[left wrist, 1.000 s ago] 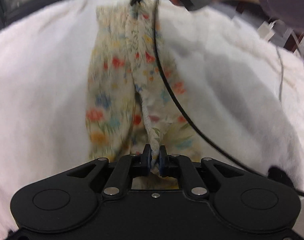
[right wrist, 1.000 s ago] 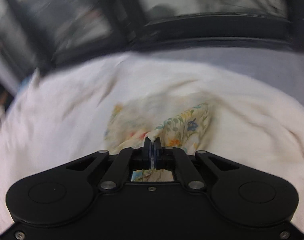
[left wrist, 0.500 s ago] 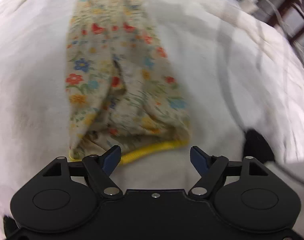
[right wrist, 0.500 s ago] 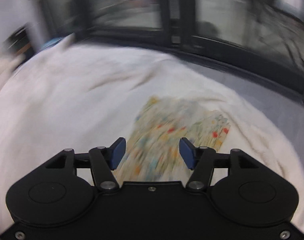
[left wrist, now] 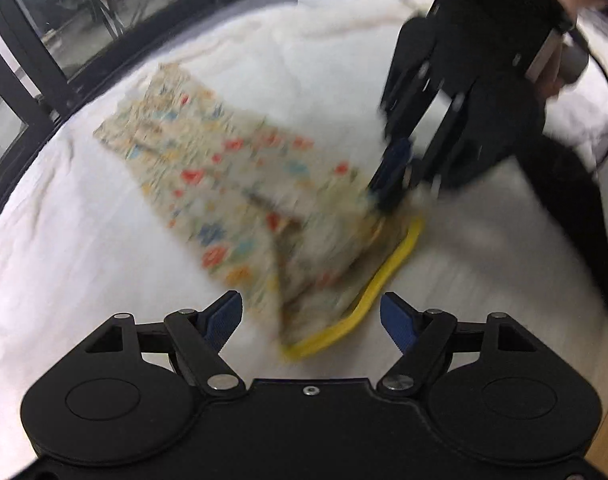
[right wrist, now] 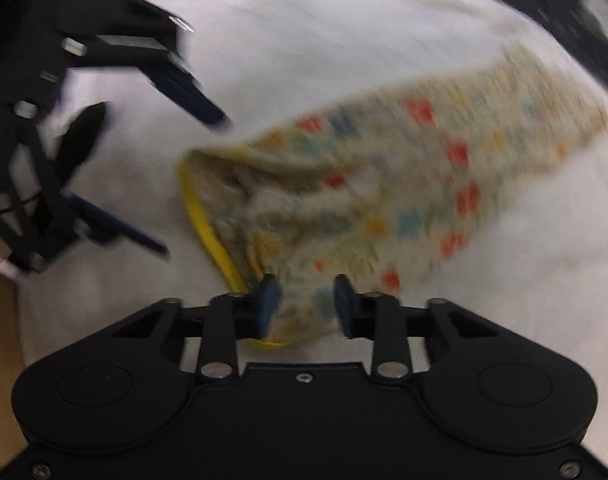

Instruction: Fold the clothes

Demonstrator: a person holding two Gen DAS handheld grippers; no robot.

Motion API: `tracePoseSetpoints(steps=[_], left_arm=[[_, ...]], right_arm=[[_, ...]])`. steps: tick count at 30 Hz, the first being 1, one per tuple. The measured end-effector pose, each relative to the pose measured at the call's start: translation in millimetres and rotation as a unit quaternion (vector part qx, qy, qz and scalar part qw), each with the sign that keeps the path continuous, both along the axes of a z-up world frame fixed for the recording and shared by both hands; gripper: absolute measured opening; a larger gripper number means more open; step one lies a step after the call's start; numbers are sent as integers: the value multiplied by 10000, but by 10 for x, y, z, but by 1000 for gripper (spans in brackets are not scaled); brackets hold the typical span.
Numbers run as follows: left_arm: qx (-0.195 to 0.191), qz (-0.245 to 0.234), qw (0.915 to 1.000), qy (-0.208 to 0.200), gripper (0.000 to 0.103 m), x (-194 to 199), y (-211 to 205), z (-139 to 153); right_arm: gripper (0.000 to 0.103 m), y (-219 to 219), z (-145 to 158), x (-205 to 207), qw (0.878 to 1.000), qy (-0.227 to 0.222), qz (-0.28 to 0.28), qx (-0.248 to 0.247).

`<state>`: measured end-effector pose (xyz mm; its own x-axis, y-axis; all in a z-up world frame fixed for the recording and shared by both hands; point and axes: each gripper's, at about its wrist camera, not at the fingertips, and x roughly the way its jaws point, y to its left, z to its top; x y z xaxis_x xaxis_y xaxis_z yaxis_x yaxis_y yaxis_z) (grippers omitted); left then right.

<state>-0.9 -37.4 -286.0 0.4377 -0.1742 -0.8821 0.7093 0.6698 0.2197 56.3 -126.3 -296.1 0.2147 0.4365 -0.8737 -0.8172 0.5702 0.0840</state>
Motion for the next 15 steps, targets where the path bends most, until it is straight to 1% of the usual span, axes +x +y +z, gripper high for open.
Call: tracePoseSetpoints(steps=[1, 3, 4, 5, 7, 8, 9, 11, 12, 13, 14, 15], left_arm=[[51, -12, 9999, -98, 75, 8, 46, 13], [131, 41, 9996, -251, 75, 28, 100, -11], [153, 82, 9994, -315, 75, 50, 110, -38], [139, 129, 9991, -377, 75, 83, 100, -61], [71, 241, 9984, -503, 75, 147, 60, -74], [44, 253, 9982, -545, 75, 164, 37, -76], [82, 154, 9981, -587, 74, 156, -6, -83], [290, -124, 9968, -741, 73, 130, -119, -128], [380, -161, 9961, -783, 70, 122, -145, -161], [475, -180, 9955, -805, 64, 117, -164, -205], [513, -149, 9955, -778, 60, 114, -163, -248], [530, -78, 9958, -742, 47, 100, -147, -301]], right_arm=[[9, -40, -10, -2, 10000, -53, -32, -31], [9, -119, -65, 1, 9997, 211, -82, -29], [10, -117, -93, -16, 9996, 275, -2, -113], [11, -99, -90, -81, 9996, 152, 82, -220], [23, -65, -38, -170, 9992, -147, 116, -340], [24, -53, -2, -190, 9992, -204, 138, -303], [26, -46, 30, -200, 9992, -239, 141, -284], [28, 3, 93, -205, 9986, -430, 108, -288], [32, 34, 70, -226, 9982, -474, 85, -351], [34, 65, 48, -248, 9978, -517, 61, -415], [33, 96, 25, -269, 9973, -561, 38, -479], [32, 124, 2, -291, 9967, -606, 15, -545]])
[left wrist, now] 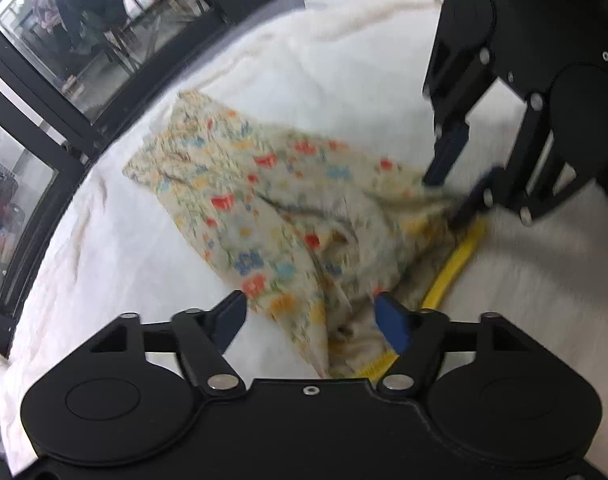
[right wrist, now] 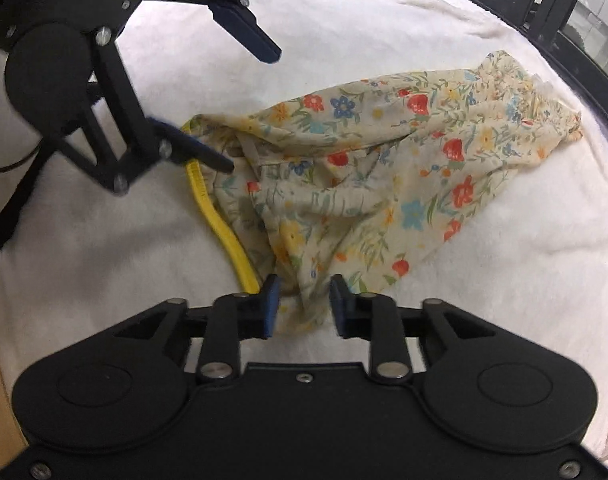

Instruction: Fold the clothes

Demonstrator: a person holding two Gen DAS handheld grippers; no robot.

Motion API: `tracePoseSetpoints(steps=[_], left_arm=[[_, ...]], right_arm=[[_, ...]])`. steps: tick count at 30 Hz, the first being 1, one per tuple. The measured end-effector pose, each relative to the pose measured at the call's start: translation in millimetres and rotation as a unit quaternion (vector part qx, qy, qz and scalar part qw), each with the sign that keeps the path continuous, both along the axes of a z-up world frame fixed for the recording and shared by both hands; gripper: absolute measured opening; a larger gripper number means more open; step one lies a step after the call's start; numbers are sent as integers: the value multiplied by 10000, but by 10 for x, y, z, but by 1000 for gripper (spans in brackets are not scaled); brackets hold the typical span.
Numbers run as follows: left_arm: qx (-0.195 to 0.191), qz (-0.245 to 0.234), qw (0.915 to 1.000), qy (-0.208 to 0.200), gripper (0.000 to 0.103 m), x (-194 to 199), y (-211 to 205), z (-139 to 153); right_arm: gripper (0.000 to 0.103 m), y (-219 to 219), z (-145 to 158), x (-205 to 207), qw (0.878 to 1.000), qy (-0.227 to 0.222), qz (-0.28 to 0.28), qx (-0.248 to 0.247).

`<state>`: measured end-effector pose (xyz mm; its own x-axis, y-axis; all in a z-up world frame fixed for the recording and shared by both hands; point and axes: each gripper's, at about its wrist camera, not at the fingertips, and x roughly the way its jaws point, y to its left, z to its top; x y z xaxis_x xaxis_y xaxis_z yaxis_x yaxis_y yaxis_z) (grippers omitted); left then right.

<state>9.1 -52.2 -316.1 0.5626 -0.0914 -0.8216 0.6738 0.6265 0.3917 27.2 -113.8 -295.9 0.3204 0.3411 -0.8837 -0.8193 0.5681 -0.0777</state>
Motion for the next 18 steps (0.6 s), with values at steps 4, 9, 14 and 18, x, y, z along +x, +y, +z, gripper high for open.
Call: tracePoseSetpoints(steps=[4, 9, 14, 18], left_arm=[[-26, 64, 10000, 21, 22, -98, 43, -196], [65, -306, 9995, 8, 25, -235, 71, -247], [68, -242, 9996, 156, 33, -196, 28, -327], [-9, -190, 9998, 111, 35, -198, 21, -361]], right_arm=[[21, -66, -84, -65, 9998, 90, -109, -105], [27, -12, 89, -43, 9993, -134, -273, 222], [28, 155, 113, 191, 9977, -163, -416, 518], [23, 334, -34, 286, 9982, -11, -270, 528]])
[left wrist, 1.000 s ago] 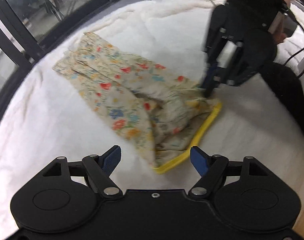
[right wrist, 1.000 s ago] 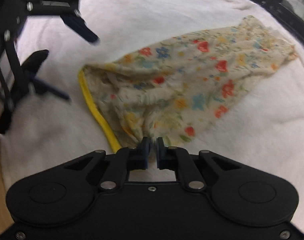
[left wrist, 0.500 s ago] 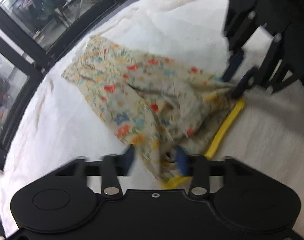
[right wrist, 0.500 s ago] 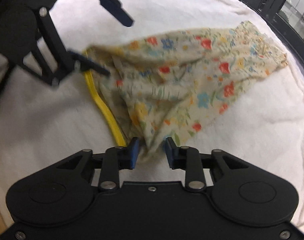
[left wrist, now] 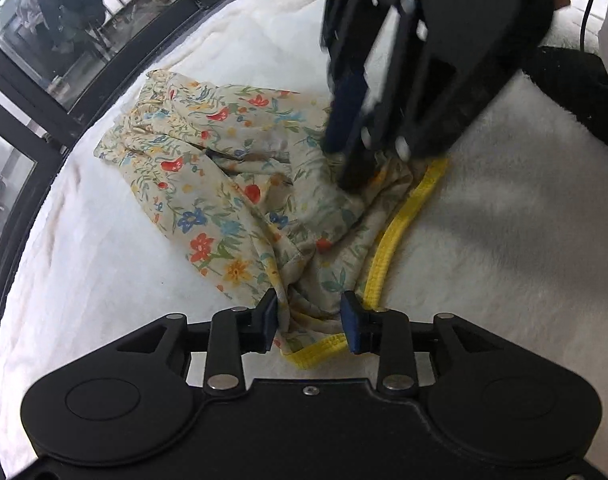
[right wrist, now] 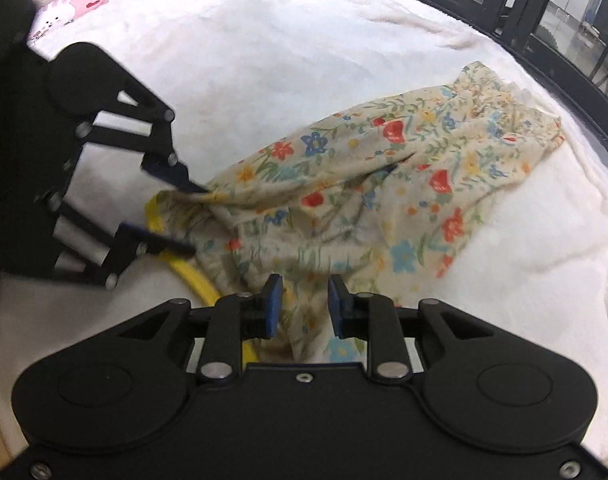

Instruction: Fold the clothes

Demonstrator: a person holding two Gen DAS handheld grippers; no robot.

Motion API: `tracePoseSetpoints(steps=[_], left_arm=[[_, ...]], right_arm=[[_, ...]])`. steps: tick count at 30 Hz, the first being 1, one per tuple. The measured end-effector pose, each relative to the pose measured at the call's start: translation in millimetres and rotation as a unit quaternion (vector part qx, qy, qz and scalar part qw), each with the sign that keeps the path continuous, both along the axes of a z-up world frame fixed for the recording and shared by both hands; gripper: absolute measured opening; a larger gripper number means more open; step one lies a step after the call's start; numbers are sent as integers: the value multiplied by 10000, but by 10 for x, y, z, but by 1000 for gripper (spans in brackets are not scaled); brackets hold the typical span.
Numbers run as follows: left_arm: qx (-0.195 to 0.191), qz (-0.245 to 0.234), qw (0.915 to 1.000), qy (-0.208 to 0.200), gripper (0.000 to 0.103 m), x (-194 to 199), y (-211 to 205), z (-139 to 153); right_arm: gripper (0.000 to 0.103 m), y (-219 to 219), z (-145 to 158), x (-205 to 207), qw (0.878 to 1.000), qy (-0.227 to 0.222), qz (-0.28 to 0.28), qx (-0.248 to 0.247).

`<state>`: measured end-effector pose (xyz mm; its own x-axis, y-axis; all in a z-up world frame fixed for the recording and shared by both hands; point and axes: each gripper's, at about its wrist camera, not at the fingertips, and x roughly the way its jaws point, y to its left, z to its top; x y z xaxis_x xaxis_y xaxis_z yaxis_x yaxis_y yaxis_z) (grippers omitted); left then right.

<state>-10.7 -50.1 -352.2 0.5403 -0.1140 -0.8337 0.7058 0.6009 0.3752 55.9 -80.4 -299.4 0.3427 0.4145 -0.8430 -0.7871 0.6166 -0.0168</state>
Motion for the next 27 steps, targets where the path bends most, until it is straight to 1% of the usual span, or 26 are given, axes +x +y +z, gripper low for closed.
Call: tracePoseSetpoints(steps=[1, 3, 4, 5, 7, 9, 10, 12, 14, 15, 16, 17, 18, 19, 23, 25, 26, 27], left_arm=[[-35, 16, 10000, 22, 37, 6, 14, 8], [-52, 27, 10000, 45, 39, 9, 33, 19], [-32, 16, 10000, 44, 40, 9, 38, 27], [-10, -7, 10000, 47, 40, 8, 38, 38], [-49, -83, 9999, 87, 41, 13, 48, 87], [-171, -74, 9997, 134, 41, 30, 68, 144], [-245, -34, 9996, 162, 42, 48, 77, 167], [-265, 1, 9995, 187, 43, 69, 70, 170], [-213, -25, 9996, 186, 43, 70, 50, 152], [-183, -43, 9997, 180, 44, 61, 43, 141], [-131, -70, 9997, 170, 44, 50, 35, 123], [-92, -90, 9998, 165, 44, 38, 31, 109], [-63, -97, 9998, 161, 44, 29, 30, 99], [-38, -100, 9998, 158, 44, 24, 31, 89], [-75, -77, 9998, 146, 44, 40, 28, 111], [-89, -100, 9999, 79, 44, 49, 31, 147], [-95, -109, 9999, 44, 44, 54, 33, 165], [-109, -104, 9999, 12, 44, 66, 36, 182]], right_arm=[[20, 32, -20, -37, 9998, 69, 191, -32], [20, 71, -21, -123, 9988, 162, 466, -76], [20, 67, -16, -195, 9977, 173, 641, -105], [20, 47, 5, -239, 9976, 117, 677, -125], [23, -22, 83, -280, 9980, 51, 620, -82], [23, -91, 156, -310, 9985, 14, 552, -41], [23, -131, 183, -327, 9986, -88, 507, -89], [23, -120, 163, -358, 9977, -289, 533, -290], [23, -65, 42, -385, 9948, -427, 670, -644], [23, -52, 14, -396, 9940, -461, 677, -727], [21, -46, -41, -426, 9924, -551, 713, -844], [18, -73, -44, -442, 9924, -602, 650, -859], [10, -88, -46, -442, 9930, -577, 587, -844], [9, -155, -37, -427, 9951, -417, 425, -784], [8, -311, -18, -475, 9963, -269, 204, -788], [9, -313, 15, -537, 9957, -322, 290, -821], [10, -306, 41, -574, 9951, -383, 354, -836], [15, -285, 90, -577, 9955, -454, 376, -748]])
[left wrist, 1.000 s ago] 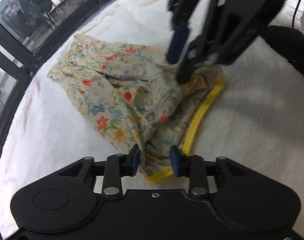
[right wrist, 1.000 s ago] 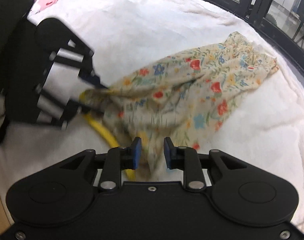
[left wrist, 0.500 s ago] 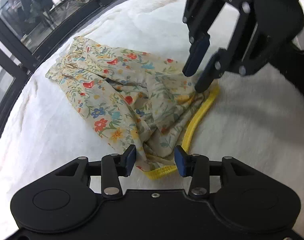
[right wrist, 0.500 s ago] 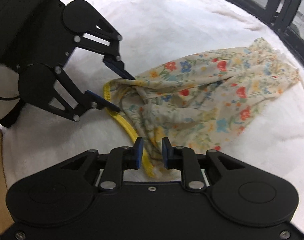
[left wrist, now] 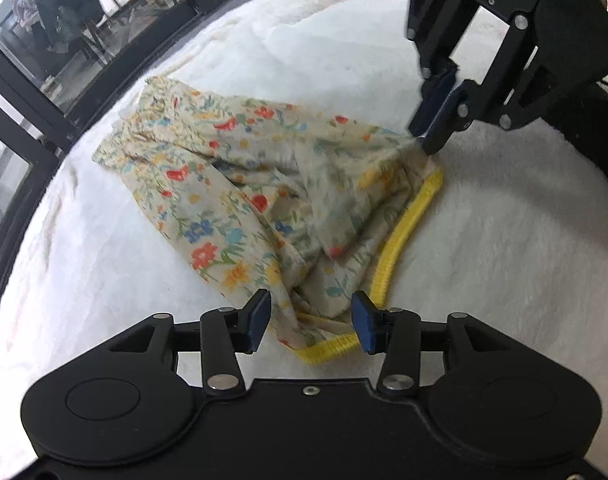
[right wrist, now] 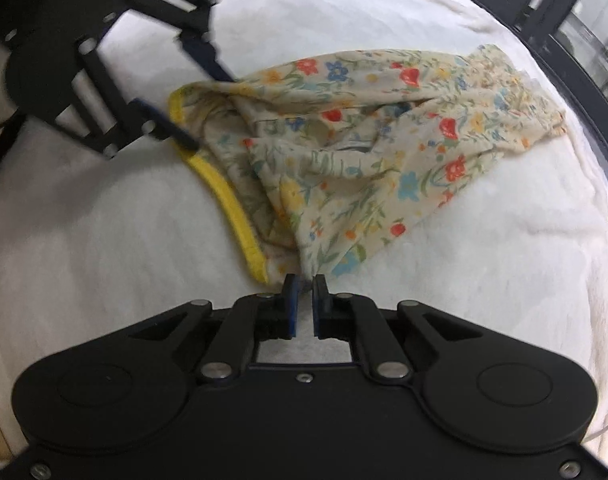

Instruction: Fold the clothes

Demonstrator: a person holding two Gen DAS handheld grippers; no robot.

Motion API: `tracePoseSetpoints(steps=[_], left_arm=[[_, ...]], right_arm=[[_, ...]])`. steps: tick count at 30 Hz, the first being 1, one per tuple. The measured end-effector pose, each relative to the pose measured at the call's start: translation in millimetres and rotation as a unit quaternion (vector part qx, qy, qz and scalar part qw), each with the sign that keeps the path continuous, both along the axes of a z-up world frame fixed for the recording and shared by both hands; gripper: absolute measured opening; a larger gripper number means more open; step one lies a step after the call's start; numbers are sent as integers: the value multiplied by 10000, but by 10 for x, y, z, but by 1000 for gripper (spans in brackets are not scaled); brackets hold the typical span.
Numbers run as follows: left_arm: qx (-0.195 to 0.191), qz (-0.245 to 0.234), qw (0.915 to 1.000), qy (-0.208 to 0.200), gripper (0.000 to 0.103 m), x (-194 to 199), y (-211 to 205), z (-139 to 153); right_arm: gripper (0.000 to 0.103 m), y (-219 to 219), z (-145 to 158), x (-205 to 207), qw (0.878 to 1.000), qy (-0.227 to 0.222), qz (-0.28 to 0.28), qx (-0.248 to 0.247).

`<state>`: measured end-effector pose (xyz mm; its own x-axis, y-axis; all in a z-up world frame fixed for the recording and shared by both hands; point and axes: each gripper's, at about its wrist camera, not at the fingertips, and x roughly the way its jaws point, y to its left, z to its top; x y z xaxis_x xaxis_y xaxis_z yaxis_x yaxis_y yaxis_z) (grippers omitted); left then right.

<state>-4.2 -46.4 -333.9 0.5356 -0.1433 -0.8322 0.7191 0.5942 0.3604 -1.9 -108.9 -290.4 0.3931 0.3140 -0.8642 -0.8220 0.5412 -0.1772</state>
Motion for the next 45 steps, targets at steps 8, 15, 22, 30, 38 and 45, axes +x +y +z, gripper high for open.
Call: tracePoseSetpoints(steps=[8, 15, 22, 30, 38, 45], left_arm=[[-135, -225, 9990, -370, 45, 13, -19, 103], [569, -2605, 9471, -1788, 51, -207, -290, -94], [970, -3396, 9160, -1901, 48, -120, -431, -311], [1096, -2489, 9525, -1369, 26, 20, -416, -326], [1524, -3929, 8733, -2446, 50, -402, -437, -247], [1314, -3828, 8996, -1642, 50, -133, -507, -230]], right_arm=[[37, 168, -17, 25, 9989, -299, 374, -12], [4, 82, -33, -56, 9984, -387, 402, -37], [3, 50, 67, -150, 9961, -627, 614, 54], [2, -39, 38, -210, 9957, -643, 657, 119], [2, -79, -10, -285, 9946, -753, 707, -45], [2, -83, -18, -345, 9938, -739, 828, -49]])
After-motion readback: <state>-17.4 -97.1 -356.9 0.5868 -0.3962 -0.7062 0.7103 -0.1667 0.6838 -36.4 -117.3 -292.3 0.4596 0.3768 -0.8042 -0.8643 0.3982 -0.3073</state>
